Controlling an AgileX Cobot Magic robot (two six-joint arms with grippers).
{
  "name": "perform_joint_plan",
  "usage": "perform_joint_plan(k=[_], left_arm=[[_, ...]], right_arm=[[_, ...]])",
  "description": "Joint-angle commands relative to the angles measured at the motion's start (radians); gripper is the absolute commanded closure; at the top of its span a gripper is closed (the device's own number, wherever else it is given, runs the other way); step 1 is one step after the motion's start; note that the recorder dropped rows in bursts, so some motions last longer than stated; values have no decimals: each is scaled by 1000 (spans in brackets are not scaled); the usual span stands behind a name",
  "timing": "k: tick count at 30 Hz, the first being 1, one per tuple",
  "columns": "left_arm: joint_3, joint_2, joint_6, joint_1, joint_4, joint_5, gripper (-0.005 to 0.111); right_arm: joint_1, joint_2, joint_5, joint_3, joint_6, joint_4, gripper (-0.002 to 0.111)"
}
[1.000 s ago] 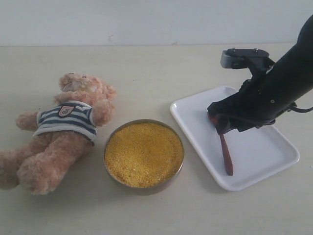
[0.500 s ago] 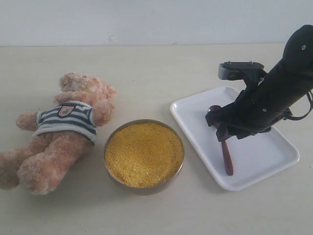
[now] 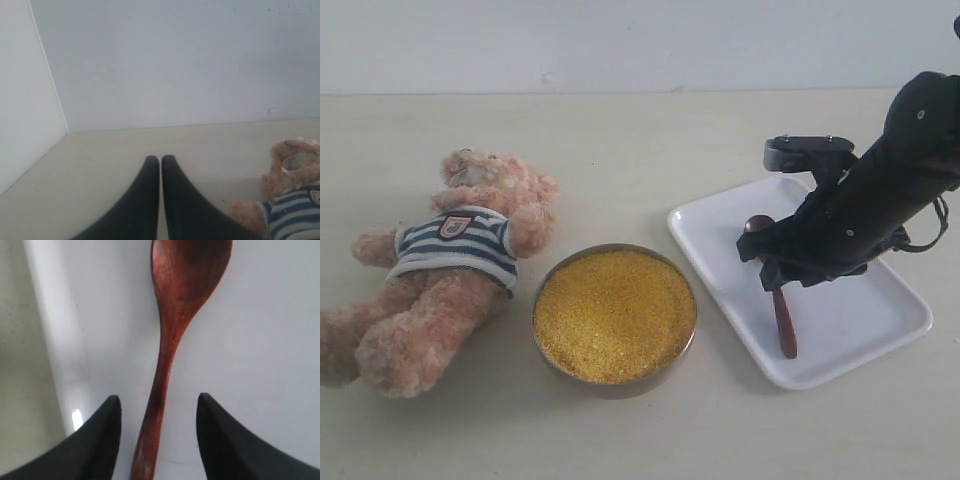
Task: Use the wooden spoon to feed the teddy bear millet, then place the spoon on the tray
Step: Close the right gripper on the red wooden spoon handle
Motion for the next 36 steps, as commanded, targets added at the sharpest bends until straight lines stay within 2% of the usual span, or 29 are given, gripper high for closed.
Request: perform_joint_plan(k=[1,8,16,26,36], left_arm=[[-4,-3,-6,-8,0,2,103],[-4,-3,-6,-8,0,2,103],[-4,-3,-6,-8,0,-1,103],[-4,-3,-6,-8,0,-1,103],[-4,-3,-6,-8,0,4,103]], right_arm=[[1,26,-8,-2,0,2,64],[3,66,-24,-2,-2,2,64],[58,66,-75,-2,0,4,64],[58,66,-101,-2,32,-3,64],[58,66,-84,-2,122,-104,64]])
